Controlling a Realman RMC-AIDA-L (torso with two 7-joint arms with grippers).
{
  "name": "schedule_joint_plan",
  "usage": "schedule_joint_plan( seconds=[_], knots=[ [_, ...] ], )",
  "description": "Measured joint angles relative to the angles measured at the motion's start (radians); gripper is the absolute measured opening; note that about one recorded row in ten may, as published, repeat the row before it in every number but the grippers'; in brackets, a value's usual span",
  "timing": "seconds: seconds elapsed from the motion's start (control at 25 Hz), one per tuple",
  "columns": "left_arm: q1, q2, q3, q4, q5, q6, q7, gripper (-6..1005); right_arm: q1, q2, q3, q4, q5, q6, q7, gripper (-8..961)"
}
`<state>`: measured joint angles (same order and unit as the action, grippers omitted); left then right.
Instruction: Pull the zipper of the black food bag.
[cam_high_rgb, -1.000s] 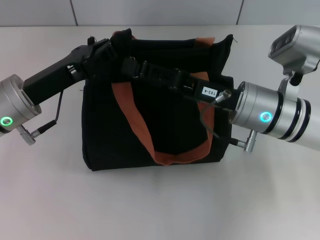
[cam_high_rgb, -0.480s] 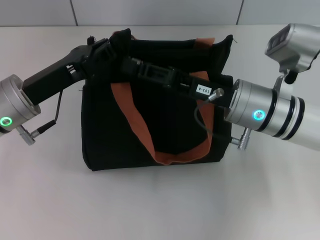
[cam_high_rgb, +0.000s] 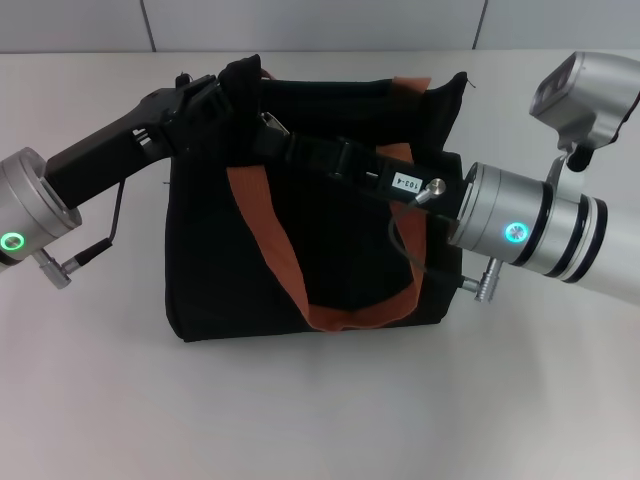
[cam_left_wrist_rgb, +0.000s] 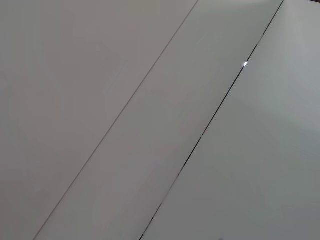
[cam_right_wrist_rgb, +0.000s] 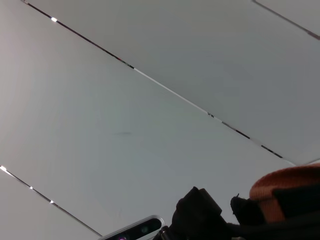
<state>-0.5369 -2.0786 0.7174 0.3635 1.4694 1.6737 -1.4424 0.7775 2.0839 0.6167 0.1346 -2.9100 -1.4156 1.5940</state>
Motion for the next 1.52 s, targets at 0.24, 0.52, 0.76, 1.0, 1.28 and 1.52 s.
schedule_joint_plan(
  seconds=[0.24,0.52,0.76,1.0,1.28,1.52],
  knots=[
    [0.000,0.000,0.000,0.000,0.000,0.000,0.000,82,-0.011,0.000,0.003,0.000,0.002,-0.010,-0.001,-2],
    [0.008,0.001,-0.003,0.000,0.000,0.002,0.001,84,-0.035,-0.001,0.015,-0.001,0.003,-0.024,-0.008,-1],
    [0.011,0.002,-0.006,-0.002,0.000,0.003,0.001,86,-0.050,-0.002,0.017,-0.001,0.003,-0.025,-0.006,-2],
    [0.015,0.005,-0.009,-0.003,0.000,0.012,0.001,88,-0.076,-0.006,0.046,-0.007,0.003,-0.026,-0.004,-1],
    [0.021,0.006,-0.011,0.003,-0.001,0.021,0.001,91,-0.091,-0.007,0.076,-0.029,0.003,-0.027,-0.001,9],
    [0.027,0.008,-0.031,0.005,-0.002,0.022,0.001,93,-0.103,-0.009,0.105,-0.055,0.003,-0.046,0.002,18]
  ],
)
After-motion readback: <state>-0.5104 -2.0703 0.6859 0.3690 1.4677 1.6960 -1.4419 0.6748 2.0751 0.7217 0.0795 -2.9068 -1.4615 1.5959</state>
